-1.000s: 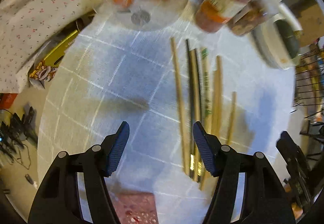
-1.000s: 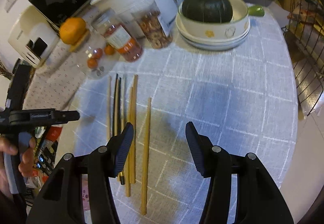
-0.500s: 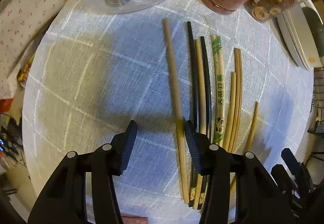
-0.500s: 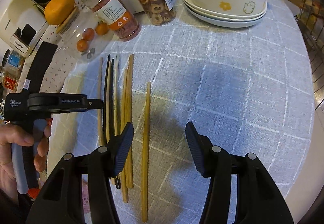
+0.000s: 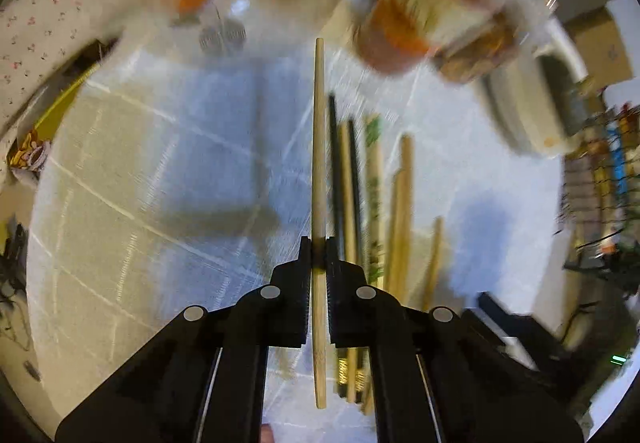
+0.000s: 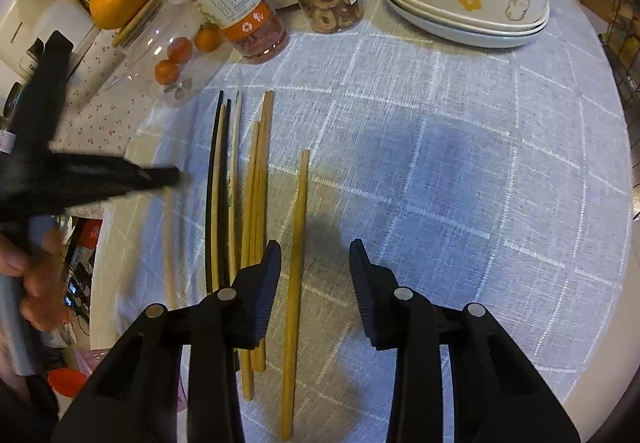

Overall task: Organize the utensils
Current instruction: 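Move the left tool to the chopsticks and grasp one wooden chopstick, then grasp a wooden chopstick with the right tool while the left tool lifts its chopstick, then carry both chopsticks upright to the pink holder and release them inside, then return both tools to the chopsticks and grasp one with the right tool, then grasp a chopstick with the left tool while the right tool lifts its chopstick, then carry both chopsticks to the pink holder and drop them in, then move both open tools back toward the remaining chopsticks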

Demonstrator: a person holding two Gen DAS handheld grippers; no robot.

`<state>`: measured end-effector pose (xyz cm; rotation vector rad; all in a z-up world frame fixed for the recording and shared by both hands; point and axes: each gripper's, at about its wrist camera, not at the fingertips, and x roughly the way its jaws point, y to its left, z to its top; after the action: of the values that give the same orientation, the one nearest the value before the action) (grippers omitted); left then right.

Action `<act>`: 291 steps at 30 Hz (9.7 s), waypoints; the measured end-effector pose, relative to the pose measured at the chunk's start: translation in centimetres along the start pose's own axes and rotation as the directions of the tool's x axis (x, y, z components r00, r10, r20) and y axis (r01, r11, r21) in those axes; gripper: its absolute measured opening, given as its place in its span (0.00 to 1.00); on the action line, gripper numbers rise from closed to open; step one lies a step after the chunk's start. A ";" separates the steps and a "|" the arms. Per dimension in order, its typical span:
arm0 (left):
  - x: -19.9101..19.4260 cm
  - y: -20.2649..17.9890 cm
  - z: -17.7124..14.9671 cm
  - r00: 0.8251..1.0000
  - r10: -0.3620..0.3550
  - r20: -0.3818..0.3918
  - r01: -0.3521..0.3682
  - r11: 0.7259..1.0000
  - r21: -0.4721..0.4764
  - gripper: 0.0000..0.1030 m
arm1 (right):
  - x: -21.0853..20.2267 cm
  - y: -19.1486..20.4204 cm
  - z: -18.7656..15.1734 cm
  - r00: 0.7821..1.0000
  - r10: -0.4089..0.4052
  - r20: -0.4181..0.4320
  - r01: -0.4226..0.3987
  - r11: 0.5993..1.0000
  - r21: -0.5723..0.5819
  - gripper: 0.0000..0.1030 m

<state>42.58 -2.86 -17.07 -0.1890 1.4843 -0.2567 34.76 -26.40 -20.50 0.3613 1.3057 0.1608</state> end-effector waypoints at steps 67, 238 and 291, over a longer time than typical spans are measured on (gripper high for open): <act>-11.9 3.2 -26.8 0.598 0.045 0.800 -0.089 0.996 0.010 0.27 | -18.4 15.9 -15.0 0.685 0.349 0.639 -0.152 0.927 -0.343 0.07; -6.8 -1.1 -30.3 0.278 0.017 0.961 -0.232 0.971 0.050 0.05 | -15.6 10.5 -9.9 0.664 0.527 0.530 -0.321 0.842 -0.434 0.05; -4.7 -16.1 -23.8 0.890 -0.024 0.455 -0.084 0.973 0.216 0.63 | -12.7 -8.9 -7.2 0.842 0.137 0.522 -0.216 0.972 0.093 0.38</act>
<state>17.68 -16.16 -9.92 -0.0329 0.9784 -0.3321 23.78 -37.49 -13.53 0.6091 0.7518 0.1116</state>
